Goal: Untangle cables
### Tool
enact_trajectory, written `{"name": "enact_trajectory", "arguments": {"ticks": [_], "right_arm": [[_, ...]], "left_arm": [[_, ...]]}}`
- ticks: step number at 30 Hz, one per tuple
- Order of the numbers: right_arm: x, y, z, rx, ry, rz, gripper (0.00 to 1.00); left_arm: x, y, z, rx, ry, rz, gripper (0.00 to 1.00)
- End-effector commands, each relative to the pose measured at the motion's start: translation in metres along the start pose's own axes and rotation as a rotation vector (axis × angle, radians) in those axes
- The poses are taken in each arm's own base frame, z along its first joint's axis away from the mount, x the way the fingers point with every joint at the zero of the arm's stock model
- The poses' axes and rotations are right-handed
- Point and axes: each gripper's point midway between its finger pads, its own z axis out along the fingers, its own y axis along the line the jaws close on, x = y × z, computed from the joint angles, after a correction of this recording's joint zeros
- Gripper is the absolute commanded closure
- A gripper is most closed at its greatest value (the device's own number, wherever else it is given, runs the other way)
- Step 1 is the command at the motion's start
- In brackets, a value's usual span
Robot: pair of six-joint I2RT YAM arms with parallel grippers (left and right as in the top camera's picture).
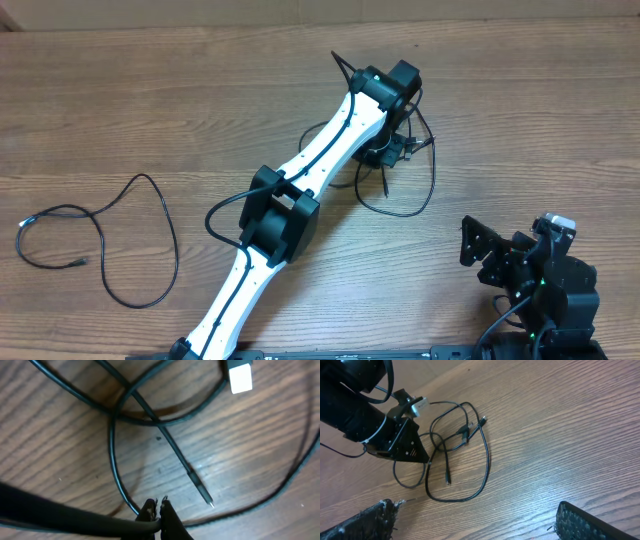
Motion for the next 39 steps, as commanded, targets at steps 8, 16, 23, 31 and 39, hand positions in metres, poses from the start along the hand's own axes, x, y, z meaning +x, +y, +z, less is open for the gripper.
{"name": "enact_trajectory", "arguments": {"ticks": [8, 16, 23, 31, 39], "right_arm": [[-0.007, 0.002, -0.004, -0.002, -0.028, -0.001, 0.0], [-0.006, 0.001, -0.004, 0.0, -0.024, 0.0, 0.0], [-0.006, 0.001, -0.004, -0.001, -0.025, 0.0, 0.0], [-0.006, 0.001, -0.004, -0.001, -0.025, 0.0, 0.0], [-0.006, 0.001, -0.004, -0.001, -0.024, 0.0, 0.0]], "left_arm": [[-0.022, -0.053, -0.276, 0.219, -0.69, 0.186, 0.96], [0.035, -0.041, -0.513, 0.166, -1.406, 0.22, 0.96], [0.072, -0.014, -0.567, 0.023, -1.571, 0.168, 0.96], [0.069, 0.034, -0.559, -0.281, -1.522, 0.042, 0.96], [0.054, 0.072, -0.533, -0.439, -1.408, -0.011, 0.96]]}}
